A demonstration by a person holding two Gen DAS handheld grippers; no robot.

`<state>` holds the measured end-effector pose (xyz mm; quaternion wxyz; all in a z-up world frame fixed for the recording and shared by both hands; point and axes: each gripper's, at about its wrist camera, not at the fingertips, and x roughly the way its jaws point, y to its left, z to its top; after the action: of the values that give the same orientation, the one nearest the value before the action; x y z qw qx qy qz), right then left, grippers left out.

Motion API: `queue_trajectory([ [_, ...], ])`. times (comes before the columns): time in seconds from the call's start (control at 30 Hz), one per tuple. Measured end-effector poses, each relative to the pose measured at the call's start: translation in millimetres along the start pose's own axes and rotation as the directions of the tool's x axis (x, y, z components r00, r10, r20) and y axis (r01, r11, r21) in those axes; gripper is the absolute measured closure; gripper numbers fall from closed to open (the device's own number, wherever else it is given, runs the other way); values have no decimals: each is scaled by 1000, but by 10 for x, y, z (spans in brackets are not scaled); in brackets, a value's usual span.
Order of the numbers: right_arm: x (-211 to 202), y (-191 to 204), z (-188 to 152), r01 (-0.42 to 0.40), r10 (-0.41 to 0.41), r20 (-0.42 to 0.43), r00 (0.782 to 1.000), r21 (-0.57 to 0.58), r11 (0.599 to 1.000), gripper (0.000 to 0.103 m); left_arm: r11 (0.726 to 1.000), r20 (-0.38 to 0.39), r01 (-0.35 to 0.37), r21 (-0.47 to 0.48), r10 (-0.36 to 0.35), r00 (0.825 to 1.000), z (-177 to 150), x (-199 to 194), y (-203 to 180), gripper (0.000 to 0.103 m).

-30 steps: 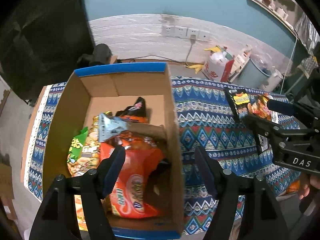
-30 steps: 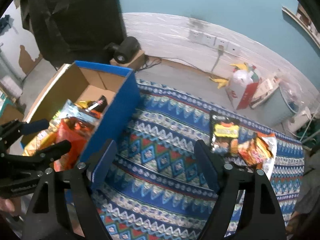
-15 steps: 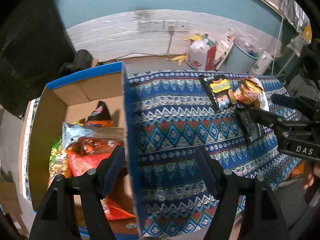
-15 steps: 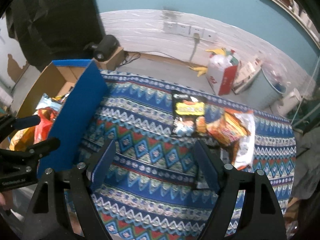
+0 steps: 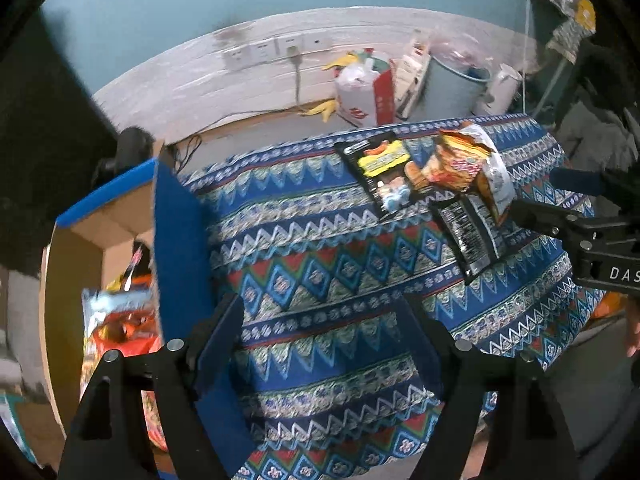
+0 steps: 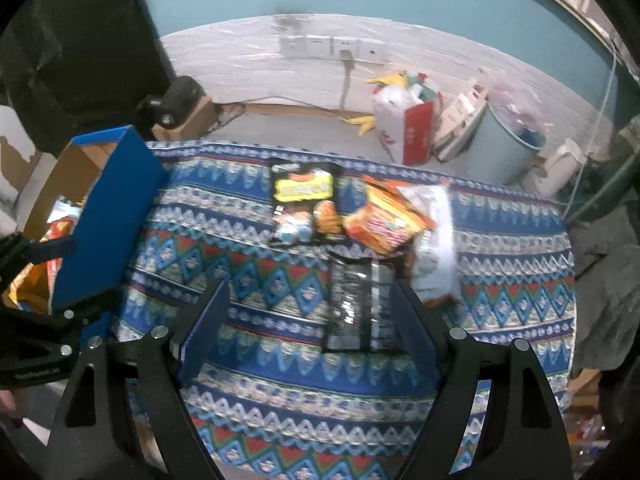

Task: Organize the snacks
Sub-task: 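Move both grippers back from the box to the remaining packets, then grasp black snack bag with left gripper while right gripper grasps white chip bag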

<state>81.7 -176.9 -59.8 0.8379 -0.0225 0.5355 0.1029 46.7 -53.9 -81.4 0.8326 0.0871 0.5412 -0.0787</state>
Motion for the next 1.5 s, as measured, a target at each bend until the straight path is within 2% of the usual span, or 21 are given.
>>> queue_trajectory([
  [0.07, 15, -144, -5, 4, -4, -25, 1000, -5, 1000, 22, 1000, -8, 2, 13, -1, 1000, 96, 36, -81, 23],
  [0.27, 48, -640, 67, 87, -88, -78, 993, -15, 996, 22, 999, -53, 26, 26, -24, 998, 345, 210, -233, 22],
  [0.43, 206, -993, 241, 107, -110, -123, 986, -33, 994, 22, 998, -93, 50, -36, -53, 994, 537, 494, -250, 22],
  [0.63, 644, -1212, 325, 67, -66, -186, 980, -4, 998, 22, 998, -90, 46, -38, -49, 995, 738, 812, -325, 22],
  [0.73, 885, -1250, 282, 43, -41, -224, 974, 6, 999, 22, 993, -111, 76, -89, -86, 990, 830, 971, -303, 22],
  [0.83, 1100, -1244, 242, 59, -62, -253, 966, -19, 998, 22, 983, -128, 98, -157, -118, 985, 910, 1144, -258, 22],
  [1.0, 1298, -1261, 235, 57, -58, -254, 965, -14, 998, 22, 967, -134, 92, -238, -126, 983, 1026, 1362, -219, 22],
  [1.1, 1365, -1260, 238, 52, -54, -254, 966, -14, 999, 22, 947, -109, 122, -296, -161, 981, 1080, 1420, -219, 22],
  [1.17, 1393, -1248, 229, 34, -37, -250, 968, -17, 999, 28, 940, -100, 132, -314, -171, 980, 1112, 1448, -250, 22],
  [1.23, 1434, -1240, 221, 18, -26, -264, 964, -29, 999, 46, 935, -104, 141, -327, -183, 978, 1155, 1499, -291, 22],
  [1.33, 1442, -1236, 218, 28, -40, -266, 963, -48, 998, 58, 925, -110, 149, -350, -199, 974, 1194, 1563, -363, 21],
  [1.4, 1393, -1257, 239, 46, -58, -250, 967, -51, 998, 62, 926, -120, 139, -351, -192, 974, 1213, 1604, -413, 21],
  [1.5, 1293, -1328, 263, 85, -87, -230, 969, -19, 996, 63, 927, -149, 131, -352, -194, 970, 1235, 1711, -499, 20],
])
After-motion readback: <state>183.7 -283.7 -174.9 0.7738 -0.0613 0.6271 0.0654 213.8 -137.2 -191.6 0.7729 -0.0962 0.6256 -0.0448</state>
